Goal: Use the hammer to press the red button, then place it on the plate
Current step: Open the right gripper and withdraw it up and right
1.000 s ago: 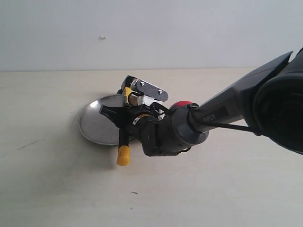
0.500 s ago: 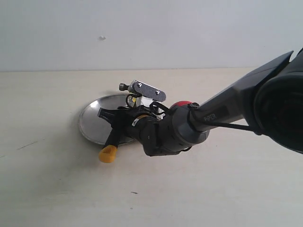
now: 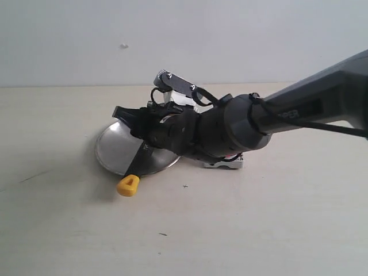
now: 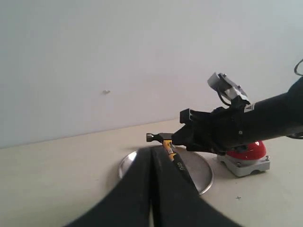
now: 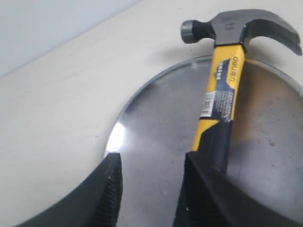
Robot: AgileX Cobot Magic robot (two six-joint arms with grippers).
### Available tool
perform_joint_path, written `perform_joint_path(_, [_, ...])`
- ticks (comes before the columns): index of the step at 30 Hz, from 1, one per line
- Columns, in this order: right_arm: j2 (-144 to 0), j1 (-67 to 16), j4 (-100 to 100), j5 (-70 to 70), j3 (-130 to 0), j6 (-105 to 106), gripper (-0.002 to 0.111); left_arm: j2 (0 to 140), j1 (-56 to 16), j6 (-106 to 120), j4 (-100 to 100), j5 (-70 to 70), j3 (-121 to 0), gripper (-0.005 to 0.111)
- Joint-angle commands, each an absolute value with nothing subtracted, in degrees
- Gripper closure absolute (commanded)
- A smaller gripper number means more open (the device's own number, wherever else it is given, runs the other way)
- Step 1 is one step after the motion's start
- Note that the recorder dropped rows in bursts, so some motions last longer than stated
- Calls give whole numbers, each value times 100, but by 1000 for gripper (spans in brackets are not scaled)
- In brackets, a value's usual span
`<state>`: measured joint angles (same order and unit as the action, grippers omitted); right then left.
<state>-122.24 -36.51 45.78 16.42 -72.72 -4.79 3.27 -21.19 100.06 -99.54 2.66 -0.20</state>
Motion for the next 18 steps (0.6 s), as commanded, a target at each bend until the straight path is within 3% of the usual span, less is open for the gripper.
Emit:
perform_joint_path(1, [-11830,-3769,4641,1469,-7219,-149,75,310,-2119,10015,-9995,260,0,107])
perform_joint_path(3, [-11647,-3872,4600,1598,-7081,-112,85,310,-2119,10015,-9995,260,0,107])
perform_joint_path(6, [-11301,-4004,4603,1669,-6791,54,108,310,-2119,10015,-9995,260,0,107])
perform_joint_path(18, [-8947,-5096,3385,2727,-4520,895,108,310,-2119,10015,-9995,260,0,107])
